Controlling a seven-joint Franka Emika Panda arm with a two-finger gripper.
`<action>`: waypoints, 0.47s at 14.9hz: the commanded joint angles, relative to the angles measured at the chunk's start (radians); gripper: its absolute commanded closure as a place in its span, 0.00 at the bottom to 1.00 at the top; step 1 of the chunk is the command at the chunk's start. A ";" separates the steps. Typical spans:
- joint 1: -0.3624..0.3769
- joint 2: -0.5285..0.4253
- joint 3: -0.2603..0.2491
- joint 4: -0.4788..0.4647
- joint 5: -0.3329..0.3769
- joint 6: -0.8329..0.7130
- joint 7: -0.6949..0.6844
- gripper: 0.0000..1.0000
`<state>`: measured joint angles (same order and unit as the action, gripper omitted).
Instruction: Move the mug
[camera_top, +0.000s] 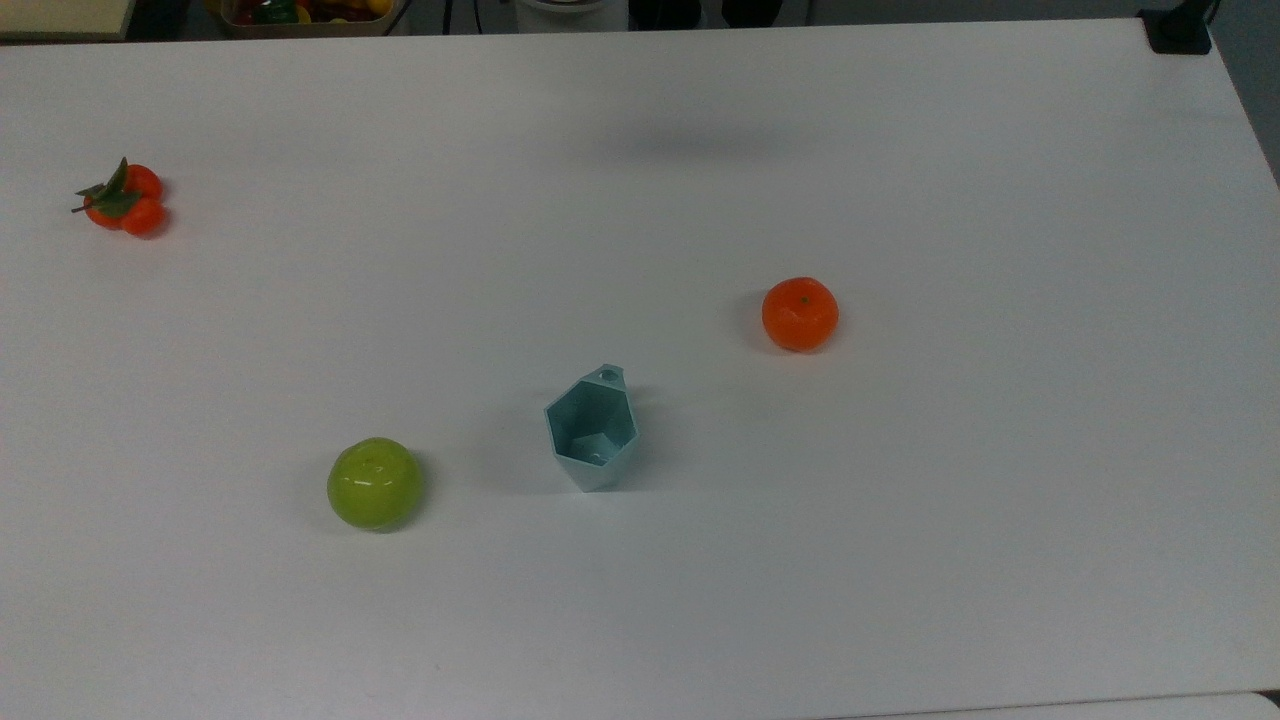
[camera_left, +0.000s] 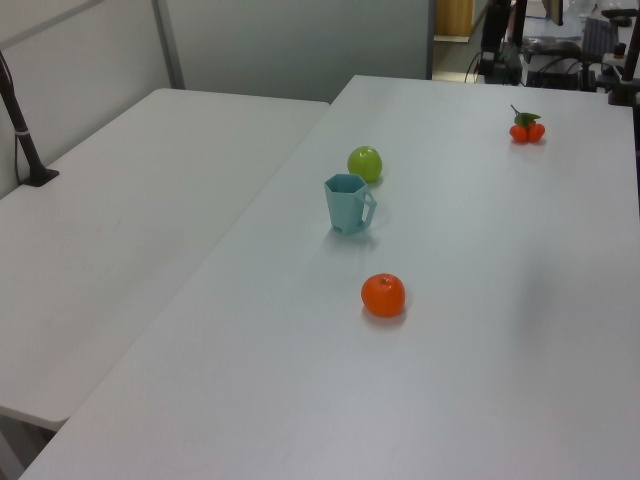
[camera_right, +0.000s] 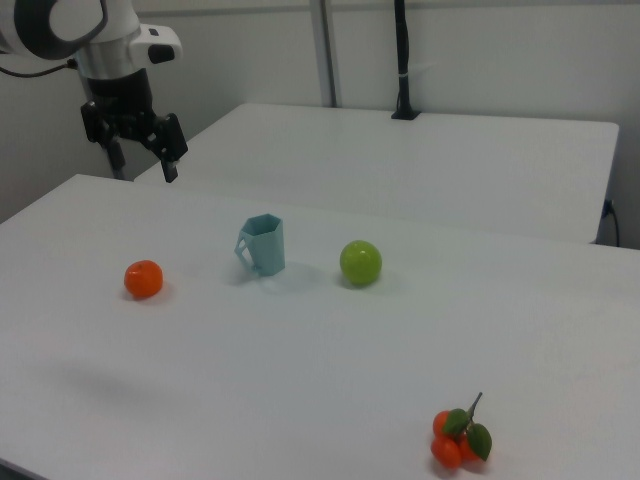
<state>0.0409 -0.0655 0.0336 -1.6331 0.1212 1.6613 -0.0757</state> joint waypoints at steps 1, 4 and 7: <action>0.017 -0.017 -0.014 -0.021 0.000 0.017 0.007 0.00; 0.011 -0.011 -0.014 -0.019 -0.001 0.020 0.014 0.00; 0.017 -0.001 -0.014 -0.013 -0.002 0.025 0.027 0.00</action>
<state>0.0407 -0.0650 0.0314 -1.6331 0.1212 1.6613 -0.0750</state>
